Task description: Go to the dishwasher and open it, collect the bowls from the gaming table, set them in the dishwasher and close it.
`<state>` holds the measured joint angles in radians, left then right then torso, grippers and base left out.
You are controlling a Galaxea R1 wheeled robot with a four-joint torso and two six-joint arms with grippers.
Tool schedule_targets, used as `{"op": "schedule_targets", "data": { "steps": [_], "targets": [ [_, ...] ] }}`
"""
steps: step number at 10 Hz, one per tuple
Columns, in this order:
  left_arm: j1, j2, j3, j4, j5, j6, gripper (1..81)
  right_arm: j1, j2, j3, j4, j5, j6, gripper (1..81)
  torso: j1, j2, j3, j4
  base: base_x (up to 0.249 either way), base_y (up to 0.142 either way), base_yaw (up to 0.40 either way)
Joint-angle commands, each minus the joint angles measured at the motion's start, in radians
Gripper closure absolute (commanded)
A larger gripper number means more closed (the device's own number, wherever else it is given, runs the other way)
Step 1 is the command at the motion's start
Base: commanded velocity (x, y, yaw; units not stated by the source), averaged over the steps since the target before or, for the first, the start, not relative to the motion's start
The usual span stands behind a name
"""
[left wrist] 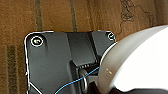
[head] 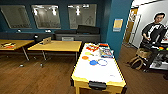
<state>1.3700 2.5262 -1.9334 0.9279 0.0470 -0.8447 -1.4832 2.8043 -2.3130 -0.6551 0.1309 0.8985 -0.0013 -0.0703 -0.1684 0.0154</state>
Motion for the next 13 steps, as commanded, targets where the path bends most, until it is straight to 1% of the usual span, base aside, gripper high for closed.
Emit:
{"op": "schedule_targets", "data": {
  "steps": [1, 3, 8, 12, 13],
  "targets": [
    [-0.056, -0.010, 0.001, 0.014, 0.010, 0.002, 81.1, 0.042, -0.006, 0.009, -0.021, -0.027, -0.003, 81.1, 0.001, 0.000, -0.002, 0.000, -0.127, 0.000, 0.000],
    [-0.056, 0.005, -0.025, 0.014, 0.010, 0.001, 81.1, 0.042, -0.004, 0.006, -0.021, -0.027, -0.003, 81.1, 0.001, 0.000, 0.009, 0.000, -0.127, 0.000, 0.000],
    [-0.047, 0.013, -0.041, 0.014, 0.010, 0.003, 81.1, 0.042, 0.010, -0.009, -0.024, -0.027, -0.004, 81.1, 0.001, 0.000, 0.009, 0.000, -0.130, 0.000, 0.000],
    [-0.038, 0.033, -0.085, 0.014, 0.008, 0.003, 81.1, 0.040, 0.013, -0.014, -0.024, -0.027, -0.004, 81.1, 0.001, 0.000, 0.009, 0.000, -0.135, 0.000, 0.000],
    [-0.038, 0.034, -0.085, 0.016, 0.008, 0.003, 81.1, 0.039, 0.013, -0.014, -0.034, -0.027, -0.003, 81.1, 0.001, 0.000, 0.009, 0.000, -0.136, 0.000, 0.000]
  ]
}}
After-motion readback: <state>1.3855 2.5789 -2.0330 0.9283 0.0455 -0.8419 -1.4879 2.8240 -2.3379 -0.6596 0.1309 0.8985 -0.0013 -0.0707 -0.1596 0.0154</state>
